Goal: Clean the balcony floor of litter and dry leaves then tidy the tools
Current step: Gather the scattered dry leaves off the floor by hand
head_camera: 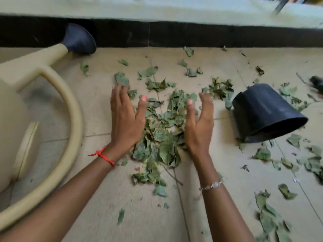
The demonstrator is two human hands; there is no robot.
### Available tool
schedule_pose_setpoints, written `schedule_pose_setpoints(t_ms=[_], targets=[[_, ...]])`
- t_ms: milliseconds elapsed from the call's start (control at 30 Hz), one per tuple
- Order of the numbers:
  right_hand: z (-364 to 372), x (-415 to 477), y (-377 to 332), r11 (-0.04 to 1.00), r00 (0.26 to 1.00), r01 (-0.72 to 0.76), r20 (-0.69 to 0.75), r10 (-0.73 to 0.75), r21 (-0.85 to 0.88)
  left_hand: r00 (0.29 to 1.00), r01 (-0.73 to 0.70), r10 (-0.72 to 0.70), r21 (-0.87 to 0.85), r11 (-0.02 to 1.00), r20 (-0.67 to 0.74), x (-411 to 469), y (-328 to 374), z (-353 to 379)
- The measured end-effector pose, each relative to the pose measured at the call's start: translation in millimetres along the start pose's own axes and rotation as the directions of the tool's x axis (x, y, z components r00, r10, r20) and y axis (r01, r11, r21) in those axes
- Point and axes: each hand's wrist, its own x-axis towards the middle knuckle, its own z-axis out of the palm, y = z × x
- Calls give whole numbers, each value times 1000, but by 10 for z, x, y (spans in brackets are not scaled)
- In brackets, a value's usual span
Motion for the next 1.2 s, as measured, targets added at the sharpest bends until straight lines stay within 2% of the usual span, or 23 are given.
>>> schedule_pose_setpoints(t_ms=[133, 267, 333, 367, 400, 467, 533, 567, 633, 733, 800, 867, 933, 1000, 1067, 1100, 1200], targets=[[-54, 783, 186, 956, 995, -84, -67, 68, -280, 996, 33, -21, 130, 991, -89, 607, -38, 63], [-71, 1257, 321, 915, 985, -168, -36, 166, -368, 974, 197, -167, 214, 957, -152, 981, -229, 169], [-38, 1379, 399, 887, 969, -226, -5, 245, -403, 972, 211, -176, 245, 946, -158, 1028, -250, 237], [1, 1367, 445, 883, 972, -195, 34, 231, -426, 972, 209, -172, 254, 944, -160, 1027, -248, 254], [36, 1316, 469, 902, 983, -111, 89, 162, -417, 972, 206, -167, 264, 942, -163, 1017, -243, 259], [115, 1235, 418, 974, 982, 54, 190, -11, -220, 973, 204, -163, 283, 937, -163, 1029, -253, 247], [179, 1300, 311, 995, 979, 93, 185, -85, -35, 974, 205, -165, 290, 935, -155, 1041, -255, 234], [219, 1399, 278, 994, 980, 109, 170, -105, -15, 974, 205, -167, 291, 934, -151, 1035, -244, 237], [334, 1674, 221, 990, 967, 133, 227, -120, -43, 975, 205, -169, 297, 933, -144, 1030, -219, 236], [537, 2053, 192, 976, 916, 168, 389, -101, -140, 978, 193, -159, 288, 938, -134, 1027, -230, 231], [615, 2141, 193, 942, 883, 235, 458, -104, -239, 980, 181, -152, 267, 946, -127, 1034, -235, 231], [644, 2053, 146, 932, 860, 265, 498, -113, -248, 979, 184, -156, 255, 949, -129, 1025, -237, 221], [628, 1814, 78, 939, 826, 296, 541, -158, -178, 979, 187, -160, 241, 952, -126, 1025, -227, 208], [590, 1598, 12, 957, 791, 290, 564, -236, -6, 980, 183, -156, 236, 954, -126, 1022, -204, 202], [594, 1577, -61, 959, 802, 259, 528, -279, 113, 980, 178, -151, 226, 958, -132, 1015, -188, 194], [633, 1633, -73, 961, 813, 264, 517, -268, 82, 979, 178, -151, 216, 960, -139, 1013, -189, 189], [776, 1806, -69, 928, 809, 328, 559, -180, -176, 978, 174, -148, 183, 968, -147, 1013, -192, 187]])
